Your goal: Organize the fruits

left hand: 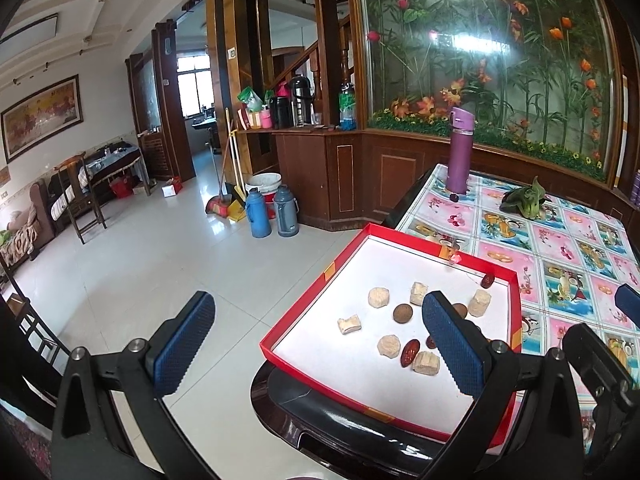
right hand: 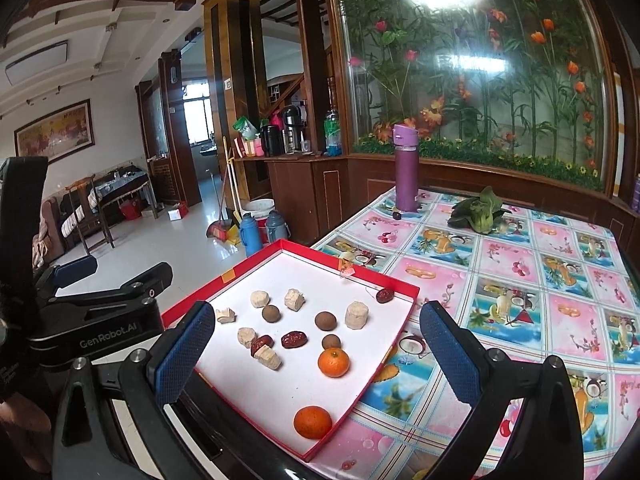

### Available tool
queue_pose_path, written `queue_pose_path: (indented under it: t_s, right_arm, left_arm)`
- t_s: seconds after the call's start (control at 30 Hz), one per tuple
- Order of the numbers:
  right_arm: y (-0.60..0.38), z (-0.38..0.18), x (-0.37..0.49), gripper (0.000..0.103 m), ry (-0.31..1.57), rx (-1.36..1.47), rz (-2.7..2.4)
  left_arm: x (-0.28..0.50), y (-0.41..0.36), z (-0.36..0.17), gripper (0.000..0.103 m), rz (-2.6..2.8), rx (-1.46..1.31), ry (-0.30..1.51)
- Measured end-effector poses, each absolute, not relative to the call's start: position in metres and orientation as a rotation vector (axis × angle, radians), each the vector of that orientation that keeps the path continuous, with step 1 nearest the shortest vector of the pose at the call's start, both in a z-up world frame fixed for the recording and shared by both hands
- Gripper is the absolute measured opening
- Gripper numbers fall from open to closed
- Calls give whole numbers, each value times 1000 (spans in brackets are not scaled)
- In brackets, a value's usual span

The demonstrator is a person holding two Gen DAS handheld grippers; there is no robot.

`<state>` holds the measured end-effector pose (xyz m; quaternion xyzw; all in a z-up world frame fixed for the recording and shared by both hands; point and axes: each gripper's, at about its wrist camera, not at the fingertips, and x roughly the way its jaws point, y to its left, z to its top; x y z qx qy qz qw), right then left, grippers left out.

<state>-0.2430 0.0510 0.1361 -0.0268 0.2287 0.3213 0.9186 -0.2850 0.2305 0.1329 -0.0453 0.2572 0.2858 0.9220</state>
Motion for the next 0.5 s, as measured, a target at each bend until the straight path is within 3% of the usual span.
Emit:
queue_pose_path:
  t_s: [0.5]
  right_arm:
    - [51, 131, -243, 102, 453, -79, 651]
  left_arm:
    - [-274, 232, 123, 103, 580, -110, 554]
